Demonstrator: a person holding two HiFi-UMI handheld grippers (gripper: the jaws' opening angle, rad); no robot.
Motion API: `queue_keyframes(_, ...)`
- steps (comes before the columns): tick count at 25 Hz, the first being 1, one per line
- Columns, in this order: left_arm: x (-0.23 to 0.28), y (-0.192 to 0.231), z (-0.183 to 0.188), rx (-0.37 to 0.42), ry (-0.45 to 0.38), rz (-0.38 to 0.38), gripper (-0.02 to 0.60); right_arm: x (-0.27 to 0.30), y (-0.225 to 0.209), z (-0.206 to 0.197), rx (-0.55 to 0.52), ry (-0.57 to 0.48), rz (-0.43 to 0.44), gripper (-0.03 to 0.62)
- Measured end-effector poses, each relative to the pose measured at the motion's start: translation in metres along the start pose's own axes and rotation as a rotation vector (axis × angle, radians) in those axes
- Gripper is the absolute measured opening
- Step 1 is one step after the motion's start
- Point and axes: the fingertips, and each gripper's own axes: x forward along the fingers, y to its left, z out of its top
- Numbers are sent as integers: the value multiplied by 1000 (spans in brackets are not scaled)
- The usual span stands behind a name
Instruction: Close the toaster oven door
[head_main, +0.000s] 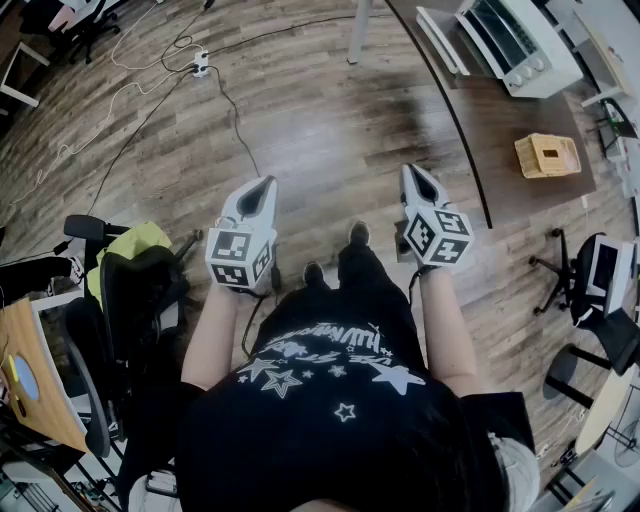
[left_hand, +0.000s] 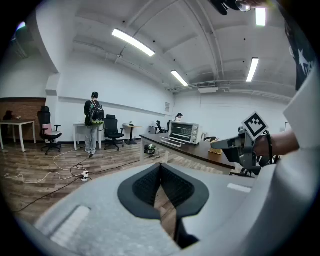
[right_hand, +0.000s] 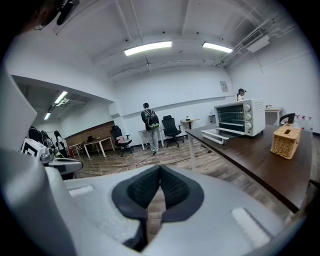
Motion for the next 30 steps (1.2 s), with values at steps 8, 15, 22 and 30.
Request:
queue_keyframes(8,-3,-14,-9,-6,14,18,10,-5,-4,1,6,-26,13,5)
queue_keyframes(15,3,-24,5,19,2,29,9,-11,-19,12,19,-56,0,5)
queue_keyframes(22,-4,-20,-7,16,21,24,10,-11,-12,13,3,-100,14,5)
queue_keyframes(30,33,-20,-7,23,57,-5,10,15,-39,21,11,-125,-2,114)
